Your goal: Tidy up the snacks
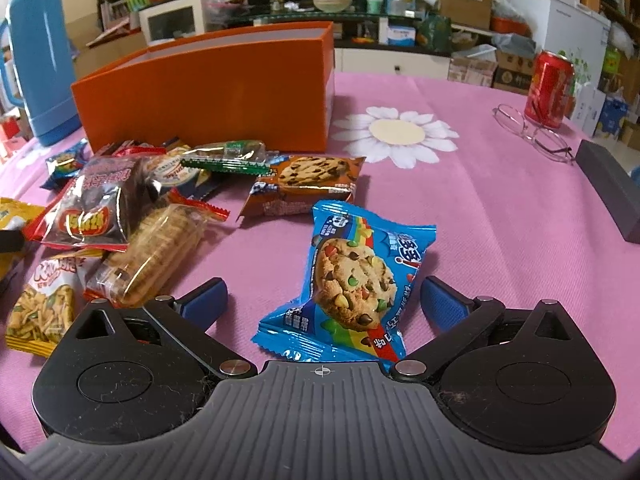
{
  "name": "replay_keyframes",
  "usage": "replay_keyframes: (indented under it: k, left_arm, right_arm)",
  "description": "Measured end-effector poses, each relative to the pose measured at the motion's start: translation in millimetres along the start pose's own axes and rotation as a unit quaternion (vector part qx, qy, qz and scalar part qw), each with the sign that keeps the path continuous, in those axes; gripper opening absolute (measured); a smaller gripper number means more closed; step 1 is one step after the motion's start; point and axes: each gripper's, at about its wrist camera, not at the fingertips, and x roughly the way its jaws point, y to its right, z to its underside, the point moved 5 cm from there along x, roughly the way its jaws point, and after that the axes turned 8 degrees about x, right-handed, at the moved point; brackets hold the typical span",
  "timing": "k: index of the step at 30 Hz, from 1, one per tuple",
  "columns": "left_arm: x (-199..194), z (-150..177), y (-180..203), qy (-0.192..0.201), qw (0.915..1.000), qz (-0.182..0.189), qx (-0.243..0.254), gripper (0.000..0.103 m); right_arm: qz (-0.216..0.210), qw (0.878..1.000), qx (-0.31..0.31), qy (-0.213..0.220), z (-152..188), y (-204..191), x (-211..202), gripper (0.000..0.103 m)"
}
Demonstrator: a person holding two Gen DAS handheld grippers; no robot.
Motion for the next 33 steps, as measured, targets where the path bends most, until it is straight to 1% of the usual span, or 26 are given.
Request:
replay_keyframes:
  k: [2,4,6,8,10,11,12,13,14,15,16,17,18,19,22,24,26,28,30,33]
  left_arm:
    - [-6,4,8,0.015,0.9999,-0.004,0.006,0.102]
    - [-2,7,15,0.015,0.9994,-0.019,0.023,0.101]
    - [8,8,17,0.002,0.9993,-0.029,0.025,0.098]
    - [15,8,10,-0.011,0.9997,-0.022,0.004,0.098]
    - [19,6,0,-0.014,0.9996,-0.014,-0.02,0.098]
    - [21,6,-4,-0.016,0.9994,-0.013,-0.027,0.095]
    - [24,7,-7,-0.022,0.9991,-0.01,-0.034,0.089]
    - [26,9,-9,-0.028,0.9987,-0.005,-0.043,0.088]
    - [24,10,-12,-0.023,0.9982,0.003,-0.056,0.076]
    - [22,10,-13,-0.021,0.9979,0.003,-0.061,0.065]
    - [20,9,-15,-0.021,0.9974,0.006,-0.069,0.061]
    - [19,10,-19,-0.024,0.9962,0.003,-0.084,0.059]
    - [17,10,-23,-0.023,0.9952,0.002,-0.095,0.059]
    - [14,11,-27,-0.022,0.9942,0.003,-0.105,0.059]
    - [-2,11,-42,-0.008,0.992,0.004,-0.126,0.058]
    - [-17,6,-52,0.01,0.992,-0.002,-0.126,0.058]
    - [-28,-3,-60,0.022,0.9921,-0.006,-0.123,0.058]
    - [-30,-18,-66,0.035,0.9915,0.001,-0.125,0.058]
    - [-28,-38,-71,0.049,0.99,0.009,-0.132,0.058]
    - [-13,-78,-75,0.072,0.9875,0.023,-0.138,0.058]
  right_arm:
    - [0.002,1.0,-0.001,0.0,0,0,0,0.091]
    - [0.003,1.0,0.0,0.0,0,-1,0,0.091]
    - [0.003,1.0,0.001,0.001,0,-1,0,0.092]
    - [0.003,1.0,0.003,0.002,0,-1,0,0.092]
    - [-0.001,1.0,0.01,0.003,-1,0,0,0.092]
    - [-0.003,1.0,0.014,0.004,-2,1,0,0.092]
    - [-0.003,1.0,0.017,0.004,-2,2,0,0.092]
    - [-0.001,1.0,0.016,0.004,-2,1,1,0.092]
    - [0.003,1.0,0.011,0.004,-2,0,2,0.091]
    - [0.008,1.0,0.003,0.004,-2,-1,3,0.087]
    - [0.01,1.0,-0.004,0.007,-2,-2,3,0.075]
    - [0.009,1.0,-0.003,0.011,-2,-2,0,0.065]
    - [0.008,1.0,-0.002,0.013,-3,-1,-4,0.033]
    - [0.007,1.0,0.001,0.016,-4,1,-7,0.028]
    - [-0.001,1.0,0.012,0.008,-3,5,-12,0.028]
    - [-0.02,0.999,0.034,0.007,-3,7,-18,0.028]
    - [-0.044,0.997,0.064,0.017,-6,9,-31,0.028]
    - [-0.064,0.994,0.08,0.029,-13,6,-42,0.028]
    - [-0.087,0.992,0.087,0.041,-29,0,-47,0.028]
    - [-0.116,0.988,0.077,0.063,-65,-16,-46,0.028]
